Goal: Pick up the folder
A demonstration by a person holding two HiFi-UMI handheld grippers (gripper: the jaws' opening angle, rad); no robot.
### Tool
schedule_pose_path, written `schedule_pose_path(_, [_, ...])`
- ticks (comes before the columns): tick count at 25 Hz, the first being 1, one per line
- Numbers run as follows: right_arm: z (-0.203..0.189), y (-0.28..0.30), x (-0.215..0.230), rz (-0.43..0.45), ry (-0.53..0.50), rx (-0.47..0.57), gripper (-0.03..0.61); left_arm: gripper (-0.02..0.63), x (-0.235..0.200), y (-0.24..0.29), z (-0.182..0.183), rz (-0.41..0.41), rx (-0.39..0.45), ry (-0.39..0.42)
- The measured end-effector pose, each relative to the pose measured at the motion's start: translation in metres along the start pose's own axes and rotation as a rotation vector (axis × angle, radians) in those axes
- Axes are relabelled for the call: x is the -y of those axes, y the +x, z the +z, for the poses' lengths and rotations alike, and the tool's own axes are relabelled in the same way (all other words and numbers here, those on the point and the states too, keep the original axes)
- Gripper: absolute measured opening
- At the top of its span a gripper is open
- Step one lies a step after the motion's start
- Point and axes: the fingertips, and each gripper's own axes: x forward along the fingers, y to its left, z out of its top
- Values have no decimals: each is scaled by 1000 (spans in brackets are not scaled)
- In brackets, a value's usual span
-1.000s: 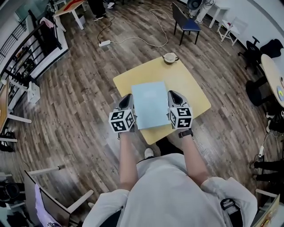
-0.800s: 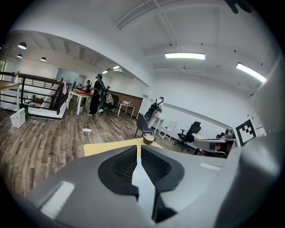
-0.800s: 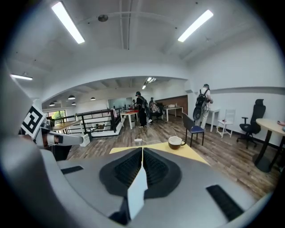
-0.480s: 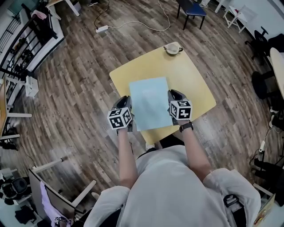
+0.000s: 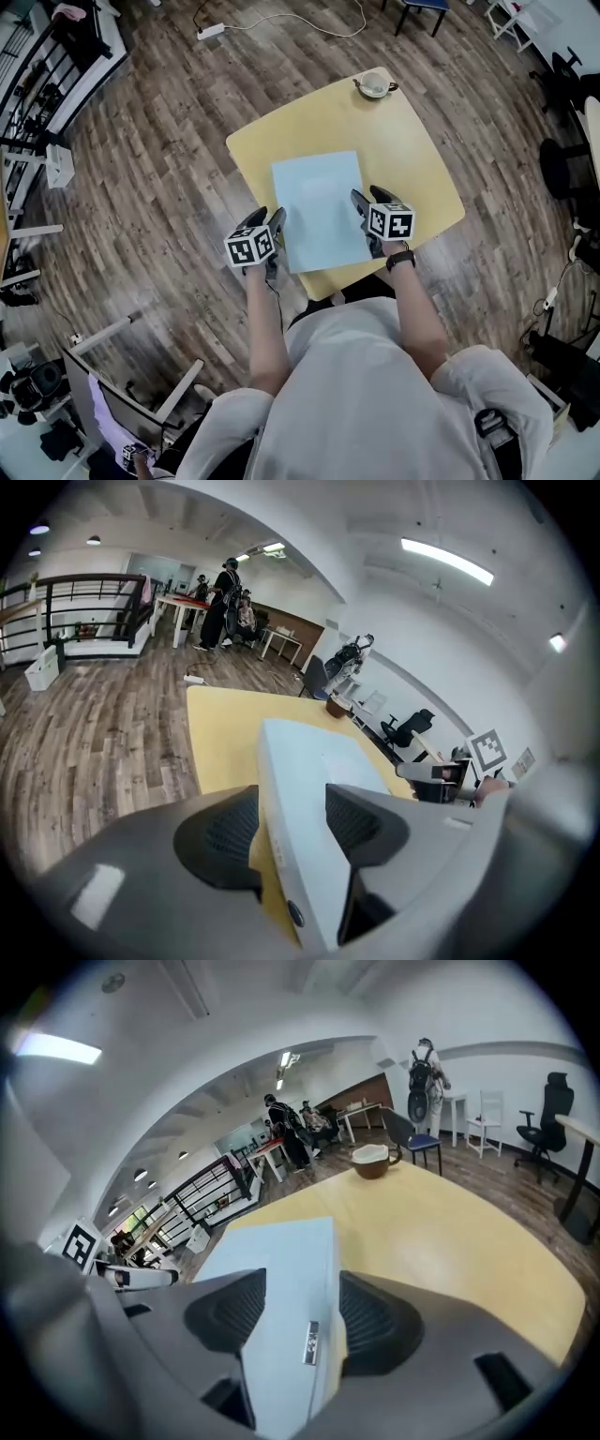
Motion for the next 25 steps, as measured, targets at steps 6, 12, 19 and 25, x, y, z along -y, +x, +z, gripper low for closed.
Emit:
schedule_pose_path(6, [-31,13,11,45,102,-69,262,296,10,26,-21,-84,-50,-94])
schedule_pose_path(12, [-45,21,13,92,164,-85,262,304,9,40,-35,-87,-89,-147])
schedule_pose_path(19, [-47,25,15,90,162,-98,245,299,6,42,-37,-67,-74,-184])
schedule_pose_path(25, [-45,26,15,66,174,-107,209,279,8,44,-34,-48,-102,-176])
